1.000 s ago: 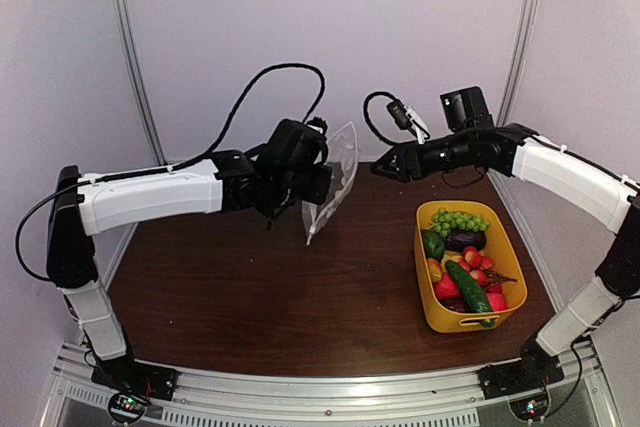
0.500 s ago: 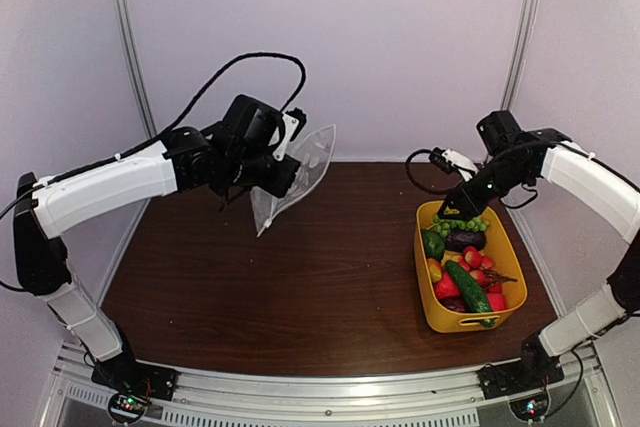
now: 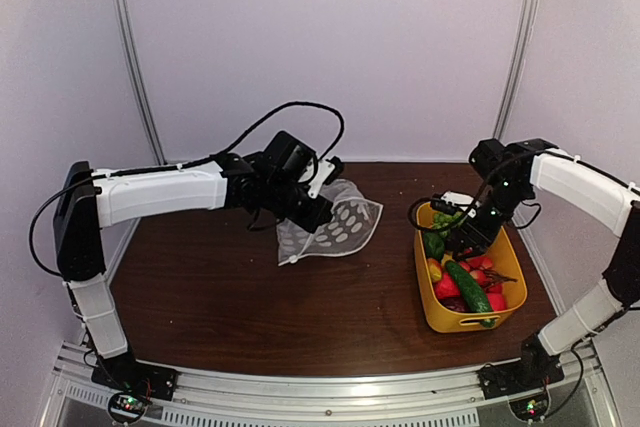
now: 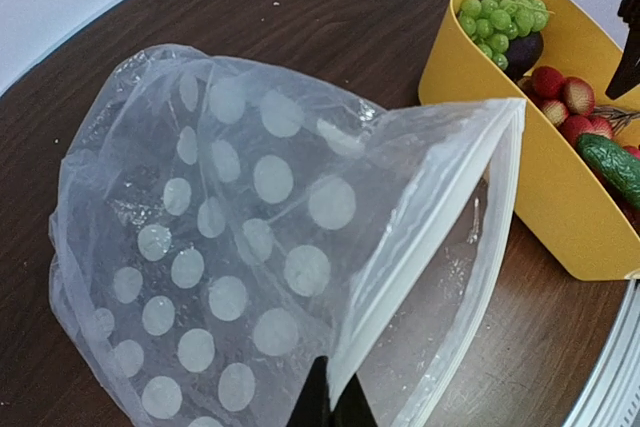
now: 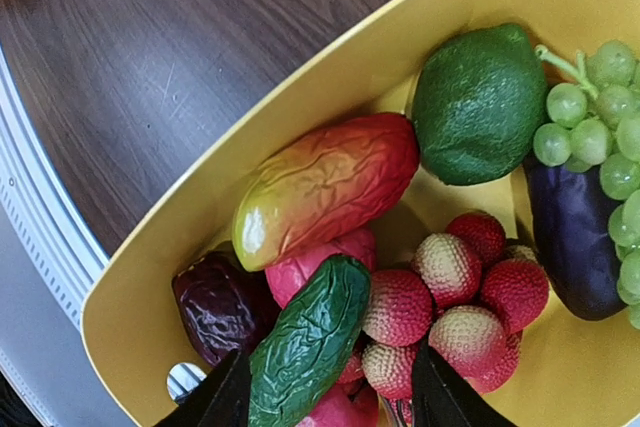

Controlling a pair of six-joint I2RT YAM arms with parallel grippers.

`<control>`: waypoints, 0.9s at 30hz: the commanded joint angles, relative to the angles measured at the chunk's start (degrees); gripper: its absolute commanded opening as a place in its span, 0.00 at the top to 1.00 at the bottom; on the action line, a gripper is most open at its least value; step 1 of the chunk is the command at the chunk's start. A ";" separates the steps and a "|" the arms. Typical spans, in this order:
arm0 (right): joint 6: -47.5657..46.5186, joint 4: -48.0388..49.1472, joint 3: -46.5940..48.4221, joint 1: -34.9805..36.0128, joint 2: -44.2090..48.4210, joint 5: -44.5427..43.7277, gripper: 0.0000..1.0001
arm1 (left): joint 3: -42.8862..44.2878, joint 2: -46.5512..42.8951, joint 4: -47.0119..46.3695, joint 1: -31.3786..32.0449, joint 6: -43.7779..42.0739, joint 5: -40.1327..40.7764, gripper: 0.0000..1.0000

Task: Place the food in the zip-top bag and seal the zipper
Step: Pick up the fake fruit from the bin.

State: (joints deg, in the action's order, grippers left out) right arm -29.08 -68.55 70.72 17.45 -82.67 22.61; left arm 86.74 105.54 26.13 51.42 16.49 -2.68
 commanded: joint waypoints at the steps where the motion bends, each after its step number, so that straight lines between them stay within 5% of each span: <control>1: -2.37 -5.04 -0.40 0.06 -3.12 -0.89 0.45 | -1.40 -2.31 -5.14 -1.61 2.42 -4.48 1.00; 20: 1.07 -4.43 -1.28 3.94 -11.01 -3.06 0.46 | -5.25 -5.77 -6.34 -2.64 3.55 -2.75 1.00; 27: 2.22 -6.06 2.18 4.26 -12.06 -4.64 0.70 | -5.31 -6.13 -5.85 -2.73 3.19 -1.64 1.00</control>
State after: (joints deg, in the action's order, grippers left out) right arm -27.44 -73.17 70.04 21.54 -94.63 20.34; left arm 81.87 101.49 21.93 49.10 19.46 -5.06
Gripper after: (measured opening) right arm 0.344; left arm 0.011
